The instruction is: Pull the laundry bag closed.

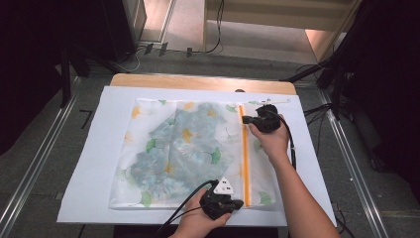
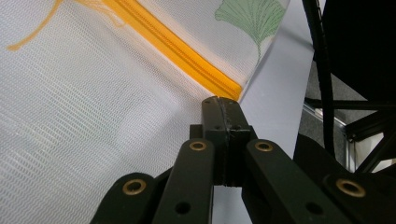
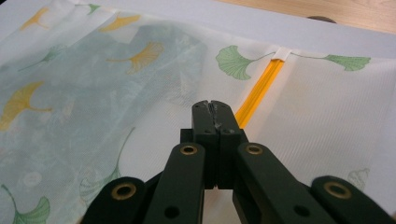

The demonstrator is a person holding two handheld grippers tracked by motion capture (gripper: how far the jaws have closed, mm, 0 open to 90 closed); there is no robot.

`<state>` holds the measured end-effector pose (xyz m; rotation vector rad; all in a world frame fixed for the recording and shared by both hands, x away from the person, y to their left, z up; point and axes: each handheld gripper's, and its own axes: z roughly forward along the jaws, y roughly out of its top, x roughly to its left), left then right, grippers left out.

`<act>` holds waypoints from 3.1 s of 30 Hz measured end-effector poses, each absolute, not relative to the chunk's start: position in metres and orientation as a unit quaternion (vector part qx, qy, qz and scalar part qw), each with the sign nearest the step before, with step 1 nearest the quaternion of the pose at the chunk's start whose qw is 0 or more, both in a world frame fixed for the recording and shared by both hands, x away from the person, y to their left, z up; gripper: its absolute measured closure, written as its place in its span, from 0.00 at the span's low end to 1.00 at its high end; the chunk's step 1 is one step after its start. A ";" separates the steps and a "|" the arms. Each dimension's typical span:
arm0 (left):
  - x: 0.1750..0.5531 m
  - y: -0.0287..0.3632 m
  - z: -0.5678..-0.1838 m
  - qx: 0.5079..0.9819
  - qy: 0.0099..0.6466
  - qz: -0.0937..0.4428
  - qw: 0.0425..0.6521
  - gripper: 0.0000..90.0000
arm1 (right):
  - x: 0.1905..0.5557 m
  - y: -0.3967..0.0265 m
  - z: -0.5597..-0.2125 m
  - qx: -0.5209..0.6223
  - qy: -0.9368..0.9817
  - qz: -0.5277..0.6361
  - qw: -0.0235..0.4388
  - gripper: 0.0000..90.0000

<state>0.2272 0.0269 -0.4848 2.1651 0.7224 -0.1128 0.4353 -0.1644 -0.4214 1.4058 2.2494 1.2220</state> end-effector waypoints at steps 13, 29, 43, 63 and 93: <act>0.228 0.027 -0.485 0.861 0.288 -0.048 0.416 1.00 | 0.462 -0.159 -0.417 0.485 0.763 0.410 0.117 1.00; 0.228 0.027 -0.485 0.861 0.289 -0.049 0.416 1.00 | 0.491 -0.152 -0.408 0.505 0.753 0.406 0.117 1.00; 0.228 0.027 -0.485 0.862 0.288 -0.046 0.415 1.00 | 0.512 -0.148 -0.409 0.520 0.743 0.404 0.117 1.00; 0.231 0.028 -0.486 0.858 0.297 -0.066 0.414 1.00 | 0.539 -0.147 -0.408 0.549 0.730 0.388 0.125 1.00; 0.230 0.029 -0.485 0.857 0.283 -0.071 0.424 0.92 | 0.475 -0.165 -0.418 0.487 0.749 0.438 0.095 0.31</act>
